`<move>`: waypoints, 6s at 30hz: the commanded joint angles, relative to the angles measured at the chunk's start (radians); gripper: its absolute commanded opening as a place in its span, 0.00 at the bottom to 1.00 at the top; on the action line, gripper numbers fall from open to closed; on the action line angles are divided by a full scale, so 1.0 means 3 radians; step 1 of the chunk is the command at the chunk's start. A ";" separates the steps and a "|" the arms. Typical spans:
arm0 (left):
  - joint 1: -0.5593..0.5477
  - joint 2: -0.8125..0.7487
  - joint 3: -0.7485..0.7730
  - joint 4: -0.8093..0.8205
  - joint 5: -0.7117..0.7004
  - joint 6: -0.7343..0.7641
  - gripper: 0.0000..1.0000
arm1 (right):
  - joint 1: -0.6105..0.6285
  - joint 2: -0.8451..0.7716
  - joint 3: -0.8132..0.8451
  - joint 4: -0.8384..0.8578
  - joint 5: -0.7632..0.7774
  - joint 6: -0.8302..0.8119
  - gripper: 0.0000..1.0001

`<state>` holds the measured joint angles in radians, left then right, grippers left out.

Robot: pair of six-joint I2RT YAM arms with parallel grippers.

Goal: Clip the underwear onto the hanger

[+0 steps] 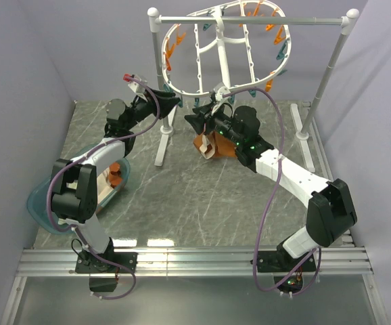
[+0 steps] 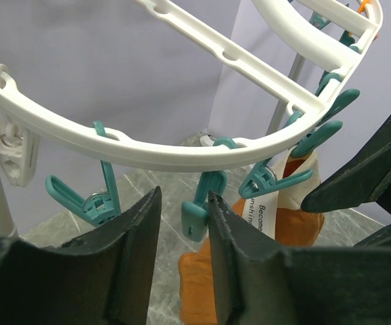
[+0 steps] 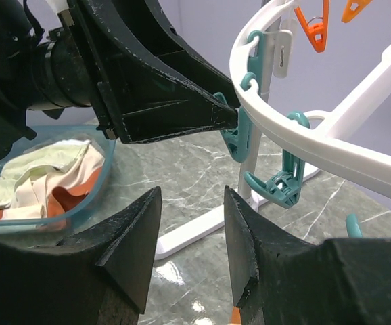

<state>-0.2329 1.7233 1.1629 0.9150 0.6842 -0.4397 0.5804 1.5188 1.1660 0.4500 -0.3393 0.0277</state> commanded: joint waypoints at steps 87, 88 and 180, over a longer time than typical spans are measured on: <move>0.0219 -0.0799 -0.0087 -0.0821 0.0746 -0.0693 0.45 | 0.0157 0.0725 0.0368 0.1139 0.0589 -0.0552 0.00; 0.0224 -0.0840 -0.0214 -0.0740 0.0762 -0.0692 0.46 | 0.0157 0.0725 0.0363 0.1144 0.0579 -0.0547 0.00; -0.0344 -0.0335 0.0317 -0.0626 -0.0332 -0.0416 0.00 | 0.0029 -0.0134 -0.1275 0.0298 -0.0996 -0.4394 0.79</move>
<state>-0.3298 1.6485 1.2068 0.7116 0.5564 -0.5835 0.6132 1.4933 0.6922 0.6346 -0.5392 -0.9287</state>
